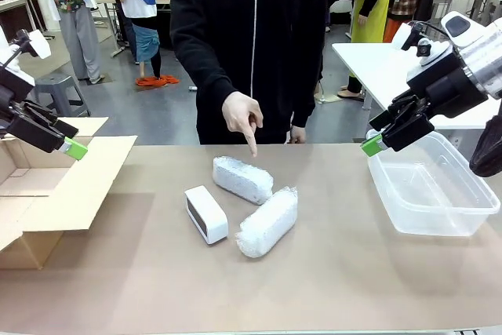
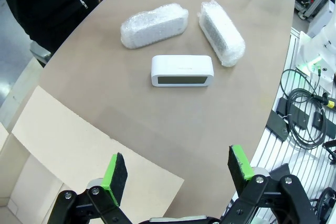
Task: Separate and place wrapped and unwrapped clocks.
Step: Pick up the Digital clock indicated by the person.
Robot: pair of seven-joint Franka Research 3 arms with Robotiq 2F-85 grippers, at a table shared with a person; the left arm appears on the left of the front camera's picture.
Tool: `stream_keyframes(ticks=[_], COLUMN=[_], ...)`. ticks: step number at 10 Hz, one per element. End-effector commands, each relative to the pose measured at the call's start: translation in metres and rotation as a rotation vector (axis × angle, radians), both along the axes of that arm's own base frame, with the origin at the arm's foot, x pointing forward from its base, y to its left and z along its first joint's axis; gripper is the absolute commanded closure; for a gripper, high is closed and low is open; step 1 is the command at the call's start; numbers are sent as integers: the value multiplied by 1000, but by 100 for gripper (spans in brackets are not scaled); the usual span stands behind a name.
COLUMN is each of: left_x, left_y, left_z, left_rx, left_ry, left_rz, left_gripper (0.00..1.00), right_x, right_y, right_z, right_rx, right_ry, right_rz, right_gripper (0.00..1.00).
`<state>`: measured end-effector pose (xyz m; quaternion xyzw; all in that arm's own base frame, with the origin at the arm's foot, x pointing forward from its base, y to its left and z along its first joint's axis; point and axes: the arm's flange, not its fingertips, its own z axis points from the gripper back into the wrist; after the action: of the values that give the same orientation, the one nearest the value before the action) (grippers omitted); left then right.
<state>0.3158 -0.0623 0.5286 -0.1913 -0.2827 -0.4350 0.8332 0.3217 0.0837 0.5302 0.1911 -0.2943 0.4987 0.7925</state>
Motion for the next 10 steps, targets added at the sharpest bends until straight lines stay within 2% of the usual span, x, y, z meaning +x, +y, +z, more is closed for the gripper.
stream_keyframes(ticks=[1,10], left_x=[0,0], left_y=[0,0], left_z=[1,1], left_rx=[-12,-12], left_ry=[-3,-3], left_rz=[-6,-6], left_gripper=[0,0], right_x=[0,0], right_y=[1,1], right_z=[-1,-1], right_rx=[18,18], right_ry=[10,10], right_rz=[8,8], right_gripper=[0,0])
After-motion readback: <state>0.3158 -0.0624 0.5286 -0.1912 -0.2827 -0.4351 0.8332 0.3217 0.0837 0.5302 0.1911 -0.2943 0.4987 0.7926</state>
